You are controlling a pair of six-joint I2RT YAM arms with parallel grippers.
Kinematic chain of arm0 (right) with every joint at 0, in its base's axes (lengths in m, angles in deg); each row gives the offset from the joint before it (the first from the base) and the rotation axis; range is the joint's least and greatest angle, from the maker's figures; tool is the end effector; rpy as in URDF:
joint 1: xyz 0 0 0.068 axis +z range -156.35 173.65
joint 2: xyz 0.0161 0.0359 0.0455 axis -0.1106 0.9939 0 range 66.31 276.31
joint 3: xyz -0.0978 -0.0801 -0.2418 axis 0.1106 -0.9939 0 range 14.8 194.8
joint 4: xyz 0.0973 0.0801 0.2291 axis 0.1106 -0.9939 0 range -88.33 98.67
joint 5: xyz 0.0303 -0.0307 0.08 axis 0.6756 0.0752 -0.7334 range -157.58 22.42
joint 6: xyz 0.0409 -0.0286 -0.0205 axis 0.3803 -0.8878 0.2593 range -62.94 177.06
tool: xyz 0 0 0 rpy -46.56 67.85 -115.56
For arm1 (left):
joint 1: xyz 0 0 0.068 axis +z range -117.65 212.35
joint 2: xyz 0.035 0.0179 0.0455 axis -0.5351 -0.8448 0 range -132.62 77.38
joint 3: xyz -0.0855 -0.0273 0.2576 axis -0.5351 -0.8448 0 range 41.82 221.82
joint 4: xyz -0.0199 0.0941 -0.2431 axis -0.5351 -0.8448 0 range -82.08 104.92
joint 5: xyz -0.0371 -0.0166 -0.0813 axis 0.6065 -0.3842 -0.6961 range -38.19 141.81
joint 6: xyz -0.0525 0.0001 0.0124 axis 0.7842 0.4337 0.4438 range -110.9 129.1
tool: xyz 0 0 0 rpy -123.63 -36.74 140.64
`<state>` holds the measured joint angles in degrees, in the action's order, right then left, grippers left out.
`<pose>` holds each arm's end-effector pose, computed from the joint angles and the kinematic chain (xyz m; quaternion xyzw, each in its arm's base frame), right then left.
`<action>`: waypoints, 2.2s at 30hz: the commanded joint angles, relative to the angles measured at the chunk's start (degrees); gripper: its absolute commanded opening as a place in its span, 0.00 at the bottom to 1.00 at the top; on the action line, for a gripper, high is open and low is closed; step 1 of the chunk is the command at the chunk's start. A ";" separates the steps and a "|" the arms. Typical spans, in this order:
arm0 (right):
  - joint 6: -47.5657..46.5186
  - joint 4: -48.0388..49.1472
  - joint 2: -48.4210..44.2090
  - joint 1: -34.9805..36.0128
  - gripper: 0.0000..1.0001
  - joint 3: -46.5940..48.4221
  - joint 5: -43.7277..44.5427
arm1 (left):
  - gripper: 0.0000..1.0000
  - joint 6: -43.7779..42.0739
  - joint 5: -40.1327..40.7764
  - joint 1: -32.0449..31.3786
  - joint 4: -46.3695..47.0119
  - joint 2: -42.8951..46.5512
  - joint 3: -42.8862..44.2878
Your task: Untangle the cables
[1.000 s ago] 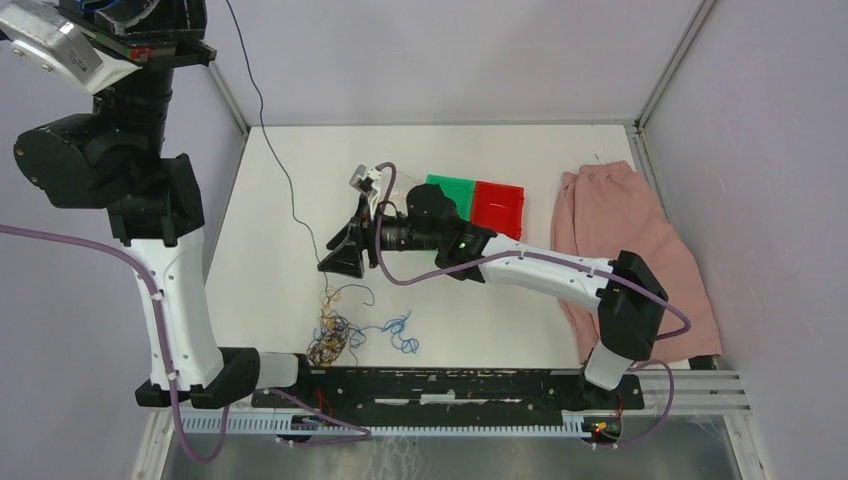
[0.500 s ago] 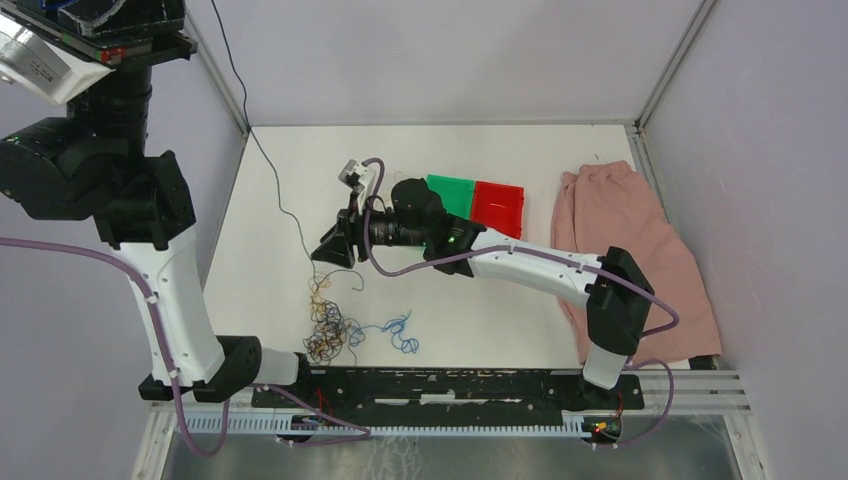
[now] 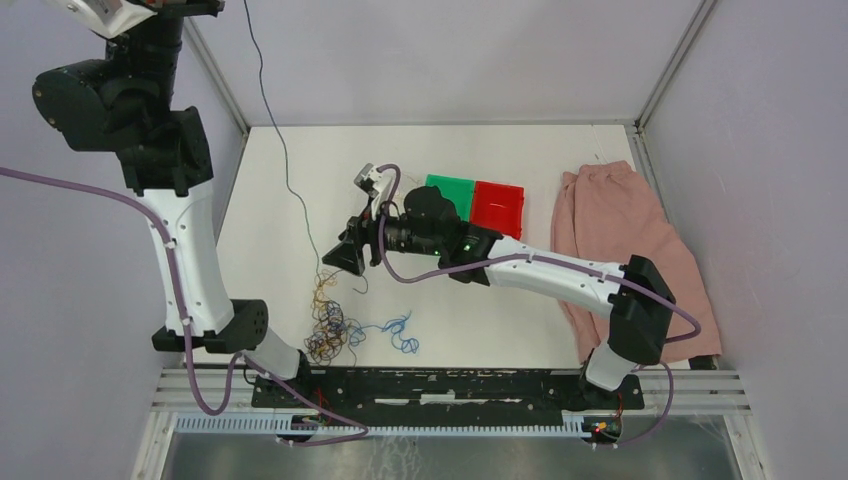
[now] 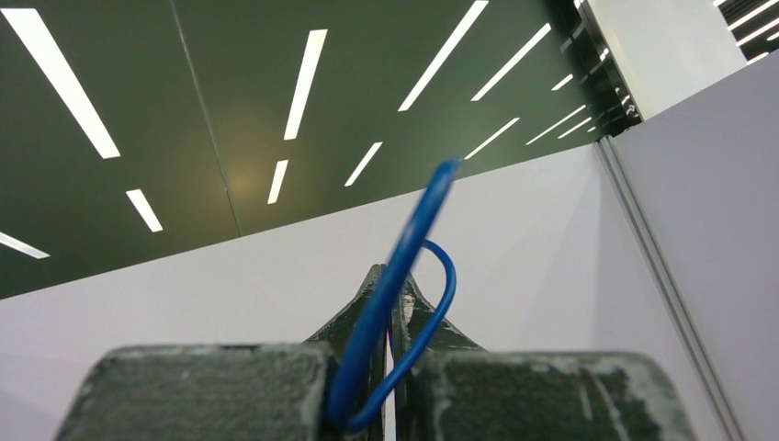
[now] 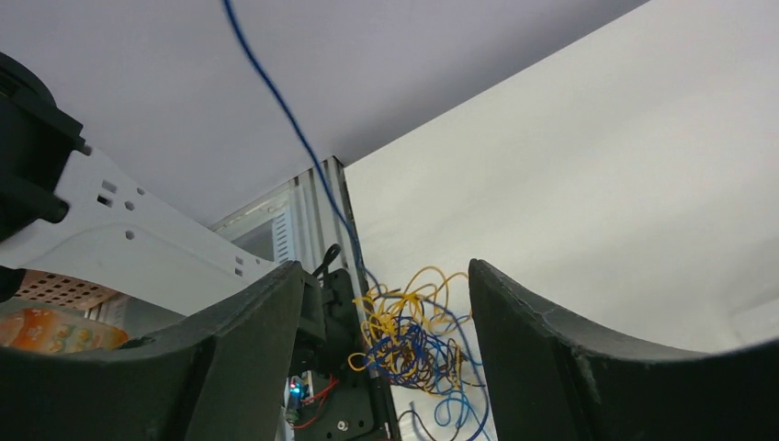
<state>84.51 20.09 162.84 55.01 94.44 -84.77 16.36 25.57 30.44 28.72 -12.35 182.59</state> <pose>0.1869 0.3644 0.3517 -0.3095 0.6707 0.5443 0.3976 0.1707 -0.0215 0.7015 0.2114 0.2222 -0.1253 0.9435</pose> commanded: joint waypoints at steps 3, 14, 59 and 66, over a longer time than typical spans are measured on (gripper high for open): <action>-3.01 0.00 -4.87 -0.45 0.74 0.12 2.95 | 0.05 -5.50 0.01 -1.82 2.80 -2.90 3.88; -5.80 -9.20 6.36 -0.78 0.70 13.30 5.71 | 0.06 -8.28 -0.87 -3.97 4.32 -3.54 4.05; 11.41 1.82 -4.94 -10.40 0.12 -3.56 -7.90 | 0.52 -10.62 -14.48 -4.35 -39.13 50.31 -82.02; 10.17 -0.11 -3.92 -10.38 0.08 -1.30 -10.57 | 0.60 -37.15 -29.46 -4.41 -62.99 42.74 -79.27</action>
<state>95.30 18.43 160.00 44.76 89.63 -92.62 -3.85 4.63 26.13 -20.85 34.22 101.13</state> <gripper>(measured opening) 0.092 0.591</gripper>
